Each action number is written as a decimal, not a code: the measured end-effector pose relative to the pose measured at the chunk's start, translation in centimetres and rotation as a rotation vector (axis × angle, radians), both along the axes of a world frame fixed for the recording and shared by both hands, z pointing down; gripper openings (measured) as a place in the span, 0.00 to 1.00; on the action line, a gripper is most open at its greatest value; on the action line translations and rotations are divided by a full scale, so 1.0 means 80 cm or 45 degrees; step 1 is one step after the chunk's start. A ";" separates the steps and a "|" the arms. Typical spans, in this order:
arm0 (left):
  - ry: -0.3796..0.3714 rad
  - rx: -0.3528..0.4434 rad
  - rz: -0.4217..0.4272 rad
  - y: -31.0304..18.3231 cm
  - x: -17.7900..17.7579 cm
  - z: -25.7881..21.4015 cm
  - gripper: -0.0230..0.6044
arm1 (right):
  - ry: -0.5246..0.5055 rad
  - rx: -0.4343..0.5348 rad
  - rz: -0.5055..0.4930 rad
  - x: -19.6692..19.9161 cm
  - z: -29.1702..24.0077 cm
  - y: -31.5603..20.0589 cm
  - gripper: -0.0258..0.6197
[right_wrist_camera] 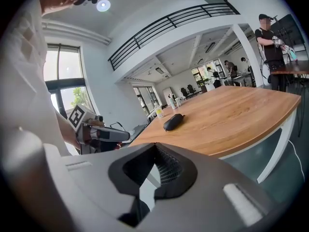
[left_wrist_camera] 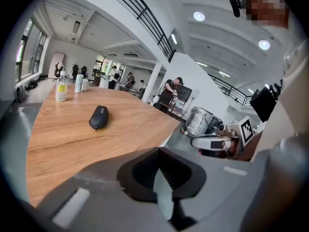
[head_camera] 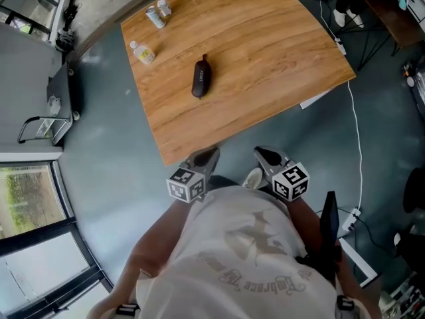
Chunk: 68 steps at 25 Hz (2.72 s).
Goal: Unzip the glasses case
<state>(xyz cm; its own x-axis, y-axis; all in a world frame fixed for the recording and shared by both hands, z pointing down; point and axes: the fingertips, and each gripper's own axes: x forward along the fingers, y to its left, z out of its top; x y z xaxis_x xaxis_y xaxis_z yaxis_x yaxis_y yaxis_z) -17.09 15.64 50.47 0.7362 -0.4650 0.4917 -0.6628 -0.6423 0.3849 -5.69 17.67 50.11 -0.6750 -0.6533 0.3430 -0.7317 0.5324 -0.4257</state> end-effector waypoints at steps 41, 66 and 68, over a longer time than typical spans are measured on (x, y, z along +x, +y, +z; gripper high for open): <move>0.059 -0.033 -0.127 -0.188 -0.022 0.014 0.04 | 0.115 -0.072 -0.121 -0.025 0.015 -0.228 0.05; -0.333 -0.258 -0.420 -0.349 -0.047 0.055 0.20 | 0.039 -0.155 -0.416 0.011 0.042 -0.345 0.05; -0.359 -0.293 -0.412 -0.358 -0.052 0.065 0.25 | 0.038 -0.161 -0.407 0.017 0.044 -0.346 0.05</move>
<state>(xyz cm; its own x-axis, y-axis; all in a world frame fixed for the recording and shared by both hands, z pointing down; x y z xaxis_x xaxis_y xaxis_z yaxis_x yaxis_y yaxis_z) -21.23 -13.02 55.68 0.3955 -0.5040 0.7679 -0.9132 -0.3057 0.2697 -4.33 -10.00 53.64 -0.8271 -0.3615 0.4304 -0.5495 0.6807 -0.4844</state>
